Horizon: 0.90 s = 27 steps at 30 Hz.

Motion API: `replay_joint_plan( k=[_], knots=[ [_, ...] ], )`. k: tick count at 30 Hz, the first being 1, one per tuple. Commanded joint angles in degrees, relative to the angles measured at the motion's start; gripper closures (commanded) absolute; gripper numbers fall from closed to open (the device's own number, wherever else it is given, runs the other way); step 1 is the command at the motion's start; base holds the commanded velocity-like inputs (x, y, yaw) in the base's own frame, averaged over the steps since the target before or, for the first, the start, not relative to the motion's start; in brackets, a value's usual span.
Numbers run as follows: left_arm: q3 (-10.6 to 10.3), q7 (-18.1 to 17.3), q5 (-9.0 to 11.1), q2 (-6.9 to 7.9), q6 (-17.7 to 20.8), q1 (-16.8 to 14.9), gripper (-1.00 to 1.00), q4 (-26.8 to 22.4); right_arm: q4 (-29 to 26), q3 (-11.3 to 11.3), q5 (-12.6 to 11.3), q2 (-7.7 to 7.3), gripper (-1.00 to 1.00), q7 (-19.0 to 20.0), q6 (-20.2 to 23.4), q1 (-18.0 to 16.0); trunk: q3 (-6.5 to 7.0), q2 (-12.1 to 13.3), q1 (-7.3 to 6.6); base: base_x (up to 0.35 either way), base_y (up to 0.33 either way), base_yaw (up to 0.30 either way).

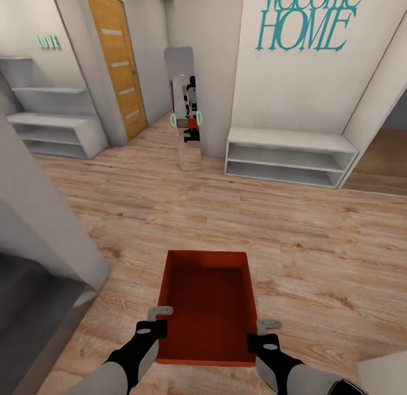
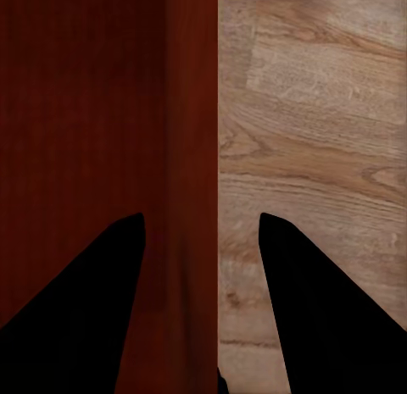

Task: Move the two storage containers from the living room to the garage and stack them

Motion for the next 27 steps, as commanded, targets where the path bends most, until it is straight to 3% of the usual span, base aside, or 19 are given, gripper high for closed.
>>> replay_joint_plan(
  k=[1,6,11,27],
  knots=[
    [0.39,0.45,-0.03,0.03,0.39,0.12,1.0,-0.46,0.24,0.38,-0.94,0.34,1.0,0.05,0.1,-0.07,-0.06,-0.04,0.04,0.0,0.0,0.0],
    [-0.98,0.56,1.32,0.07,0.57,0.12,1.0,-0.75,0.24,0.3,-0.08,0.41,1.0,0.0,0.64,-0.07,-0.06,-0.04,0.04,0.0,0.0,0.0],
    [-1.07,0.59,2.05,0.14,0.43,0.12,1.0,-0.61,-0.25,-1.47,2.1,-0.29,1.0,-0.09,0.77,-0.07,-0.06,-0.04,0.04,0.0,0.0,0.0],
    [-1.22,0.57,2.05,0.15,0.57,0.12,1.0,-1.86,-1.48,-8.25,9.12,-0.33,1.0,-0.32,0.85,-0.07,-0.06,-0.04,0.04,0.0,0.0,0.0]
  ],
)
